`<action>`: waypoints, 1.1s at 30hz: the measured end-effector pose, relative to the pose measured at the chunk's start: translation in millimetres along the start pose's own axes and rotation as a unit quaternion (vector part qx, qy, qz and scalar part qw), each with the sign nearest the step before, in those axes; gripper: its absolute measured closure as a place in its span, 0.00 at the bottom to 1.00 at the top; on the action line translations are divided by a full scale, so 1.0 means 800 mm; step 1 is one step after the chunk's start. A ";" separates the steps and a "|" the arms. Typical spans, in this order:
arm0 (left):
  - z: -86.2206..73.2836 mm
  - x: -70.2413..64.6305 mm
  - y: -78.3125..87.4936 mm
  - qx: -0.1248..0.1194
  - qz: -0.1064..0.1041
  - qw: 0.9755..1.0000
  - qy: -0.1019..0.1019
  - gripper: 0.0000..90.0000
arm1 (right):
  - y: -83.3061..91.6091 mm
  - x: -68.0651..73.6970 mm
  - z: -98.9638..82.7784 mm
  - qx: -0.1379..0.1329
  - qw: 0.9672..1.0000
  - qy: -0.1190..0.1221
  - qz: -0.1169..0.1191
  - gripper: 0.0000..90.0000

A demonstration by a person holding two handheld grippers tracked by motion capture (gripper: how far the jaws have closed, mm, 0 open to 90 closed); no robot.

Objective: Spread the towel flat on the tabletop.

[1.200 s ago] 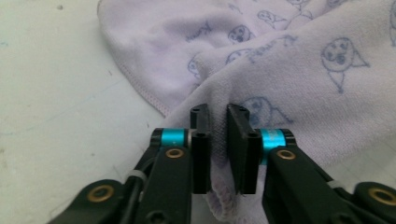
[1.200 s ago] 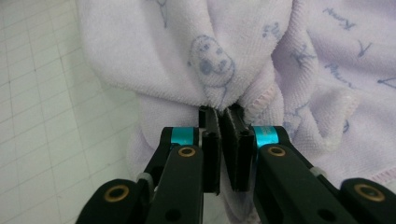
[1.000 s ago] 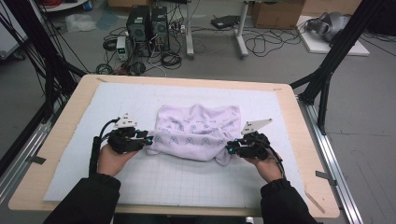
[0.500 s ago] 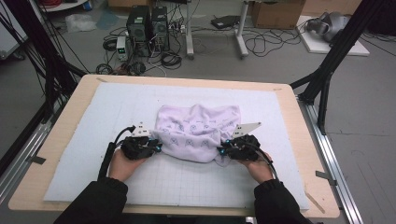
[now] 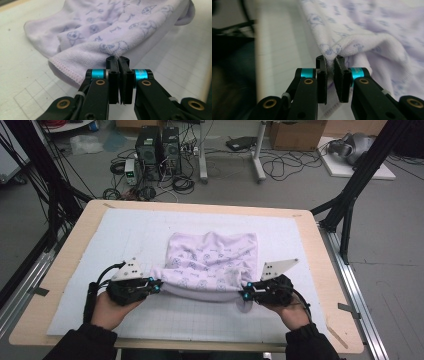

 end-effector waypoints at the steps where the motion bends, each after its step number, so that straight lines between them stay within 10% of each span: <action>1: 0.000 -0.007 0.011 -0.005 -0.005 1.000 -0.002 0.96 | 0.007 0.010 0.001 -0.013 1.000 0.008 0.021 0.90; 7: -0.010 -0.012 0.023 -0.010 -0.026 1.000 0.008 0.66 | 0.034 0.035 0.008 -0.028 0.999 0.027 0.004 0.70; 14: -0.045 0.004 -0.050 0.054 -0.036 0.998 0.004 0.61 | -0.039 0.000 -0.029 0.017 1.000 0.008 -0.018 0.61; 17: -0.061 0.007 -0.078 0.094 -0.035 0.995 0.001 0.65 | -0.066 -0.008 -0.040 0.059 0.998 0.001 -0.025 0.62; 20: -0.068 0.004 -0.080 0.083 -0.024 0.996 -0.003 0.88 | -0.081 -0.006 -0.044 0.084 0.996 0.006 -0.019 0.76; 23: -0.069 -0.001 -0.075 0.092 -0.031 0.995 0.002 0.97 | -0.083 -0.004 -0.045 0.075 0.997 0.011 0.000 0.94; 33: -0.087 -0.054 -0.027 0.072 -0.058 0.996 -0.010 0.97 | -0.050 0.030 -0.050 0.038 0.998 0.032 0.042 0.95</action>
Point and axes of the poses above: each handheld gripper's, and its own axes: y roughly backward along the jaws, z roughly out of its top, x roughly to its left, the point moved 2 cm from there along -y, roughly forward along the jaws, and after that the axes turned 4 degrees about x, right-handed, at the moved point
